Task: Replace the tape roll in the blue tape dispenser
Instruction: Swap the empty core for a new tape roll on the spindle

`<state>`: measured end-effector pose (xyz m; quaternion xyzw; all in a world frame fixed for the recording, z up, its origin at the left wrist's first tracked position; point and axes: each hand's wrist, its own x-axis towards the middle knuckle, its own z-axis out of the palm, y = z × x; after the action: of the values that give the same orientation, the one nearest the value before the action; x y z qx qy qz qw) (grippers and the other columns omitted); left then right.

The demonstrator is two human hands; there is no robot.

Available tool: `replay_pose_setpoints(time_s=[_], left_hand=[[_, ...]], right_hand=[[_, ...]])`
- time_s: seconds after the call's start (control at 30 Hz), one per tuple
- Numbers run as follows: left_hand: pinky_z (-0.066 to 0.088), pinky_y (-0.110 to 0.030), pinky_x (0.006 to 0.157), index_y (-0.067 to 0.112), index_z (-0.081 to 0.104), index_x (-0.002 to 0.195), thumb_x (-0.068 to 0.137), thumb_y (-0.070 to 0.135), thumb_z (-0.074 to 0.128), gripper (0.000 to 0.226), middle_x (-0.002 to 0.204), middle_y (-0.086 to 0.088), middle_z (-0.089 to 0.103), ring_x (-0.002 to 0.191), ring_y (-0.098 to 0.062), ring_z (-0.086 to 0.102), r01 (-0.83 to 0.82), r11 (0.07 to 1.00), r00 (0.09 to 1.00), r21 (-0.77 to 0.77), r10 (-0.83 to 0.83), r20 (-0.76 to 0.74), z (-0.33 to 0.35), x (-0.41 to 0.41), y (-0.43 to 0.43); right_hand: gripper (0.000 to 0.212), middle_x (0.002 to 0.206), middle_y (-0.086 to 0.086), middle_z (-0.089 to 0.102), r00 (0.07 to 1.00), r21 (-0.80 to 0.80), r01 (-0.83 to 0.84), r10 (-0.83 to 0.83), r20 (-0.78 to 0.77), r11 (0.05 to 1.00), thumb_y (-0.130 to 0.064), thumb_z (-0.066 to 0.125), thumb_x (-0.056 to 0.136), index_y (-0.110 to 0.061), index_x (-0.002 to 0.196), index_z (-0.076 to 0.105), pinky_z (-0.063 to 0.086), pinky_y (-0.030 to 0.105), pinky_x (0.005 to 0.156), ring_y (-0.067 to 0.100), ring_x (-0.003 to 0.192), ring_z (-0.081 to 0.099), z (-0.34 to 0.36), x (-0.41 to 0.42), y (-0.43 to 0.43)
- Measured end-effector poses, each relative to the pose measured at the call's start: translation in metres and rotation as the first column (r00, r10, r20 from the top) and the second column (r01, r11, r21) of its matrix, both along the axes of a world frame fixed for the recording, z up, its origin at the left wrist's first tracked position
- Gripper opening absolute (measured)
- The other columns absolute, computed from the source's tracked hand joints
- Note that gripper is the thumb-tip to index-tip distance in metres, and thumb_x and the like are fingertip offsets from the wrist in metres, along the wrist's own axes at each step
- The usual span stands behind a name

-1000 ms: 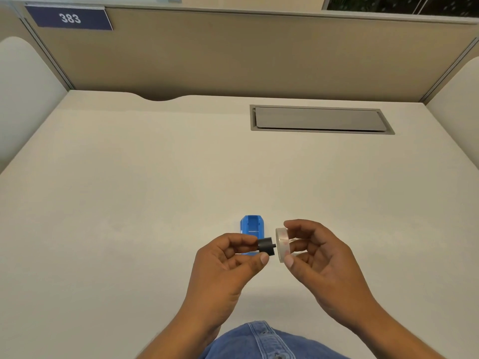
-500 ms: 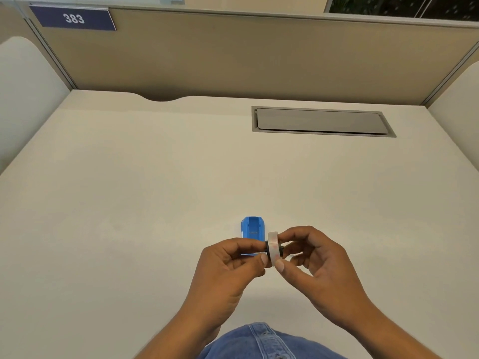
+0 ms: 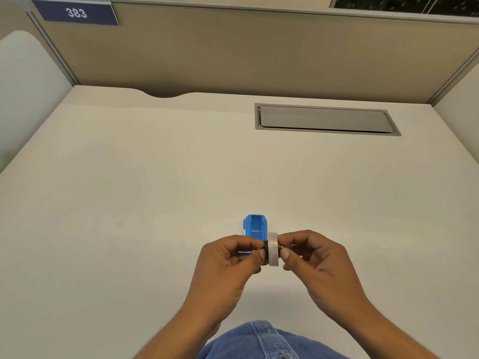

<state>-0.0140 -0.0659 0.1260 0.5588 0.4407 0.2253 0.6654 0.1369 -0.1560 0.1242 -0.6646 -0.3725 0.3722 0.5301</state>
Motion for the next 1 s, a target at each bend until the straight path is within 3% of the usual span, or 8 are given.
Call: replay_pose_setpoints(time_s=[0.37, 0.5, 0.6, 0.77, 1.0], left_hand=[[0.057, -0.029, 0.071, 0.03, 0.077, 0.088, 0.085, 0.018, 0.072, 0.013, 0.082, 0.012, 0.077, 0.073, -0.009, 0.071, 0.012, 0.991, 0.992, 0.131, 0.005, -0.124, -0.011, 0.005, 0.015], [0.043, -0.011, 0.06, 0.034, 0.075, 0.089, 0.084, 0.027, 0.072, 0.009, 0.086, 0.017, 0.074, 0.074, 0.0, 0.064, 0.036, 0.968, 0.967, 0.249, 0.029, -0.254, -0.022, 0.01, 0.021], [0.044, -0.007, 0.059, 0.038, 0.072, 0.085, 0.084, 0.028, 0.072, 0.01, 0.093, 0.019, 0.068, 0.074, 0.004, 0.059, 0.061, 0.947, 0.955, 0.317, 0.037, -0.295, -0.032, 0.015, 0.028], [0.042, -0.015, 0.057, 0.043, 0.068, 0.079, 0.084, 0.027, 0.074, 0.018, 0.092, 0.018, 0.062, 0.064, -0.004, 0.053, 0.092, 0.925, 0.933, 0.368, 0.049, -0.357, -0.053, 0.026, 0.045], [0.037, -0.011, 0.062, 0.04, 0.065, 0.084, 0.084, 0.024, 0.075, 0.019, 0.088, 0.021, 0.055, 0.071, 0.003, 0.052, 0.106, 0.914, 0.905, 0.392, 0.075, -0.418, -0.073, 0.037, 0.062]], right_hand=[[0.022, 0.097, -0.018, 0.069, 0.985, -0.036, 0.076, -0.07, 0.157, 0.996, -0.01, 0.072, 0.083, -0.032, 0.082, 0.075, 0.051, 0.018, 0.066, 0.007, 0.09, 0.067, -0.019, 0.005, 0.021], [0.016, 0.092, -0.019, 0.068, 0.983, -0.081, 0.104, -0.09, 0.159, 0.991, -0.018, 0.074, 0.082, -0.034, 0.08, 0.073, 0.051, 0.018, 0.064, 0.004, 0.085, 0.066, -0.032, 0.005, 0.027], [0.016, 0.087, -0.015, 0.069, 0.978, -0.098, 0.119, -0.099, 0.186, 0.988, -0.017, 0.073, 0.083, -0.033, 0.08, 0.072, 0.048, 0.015, 0.063, 0.003, 0.082, 0.065, -0.042, 0.006, 0.033], [0.01, 0.086, -0.011, 0.07, 0.969, -0.153, 0.119, -0.081, 0.234, 0.981, -0.019, 0.073, 0.085, -0.028, 0.082, 0.071, 0.044, 0.01, 0.06, 0.001, 0.077, 0.062, -0.058, 0.014, 0.05], [0.011, 0.088, -0.012, 0.068, 0.957, -0.163, 0.111, -0.062, 0.283, 0.98, -0.016, 0.072, 0.085, -0.027, 0.081, 0.07, 0.042, 0.008, 0.058, -0.001, 0.075, 0.06, -0.073, 0.022, 0.066]])
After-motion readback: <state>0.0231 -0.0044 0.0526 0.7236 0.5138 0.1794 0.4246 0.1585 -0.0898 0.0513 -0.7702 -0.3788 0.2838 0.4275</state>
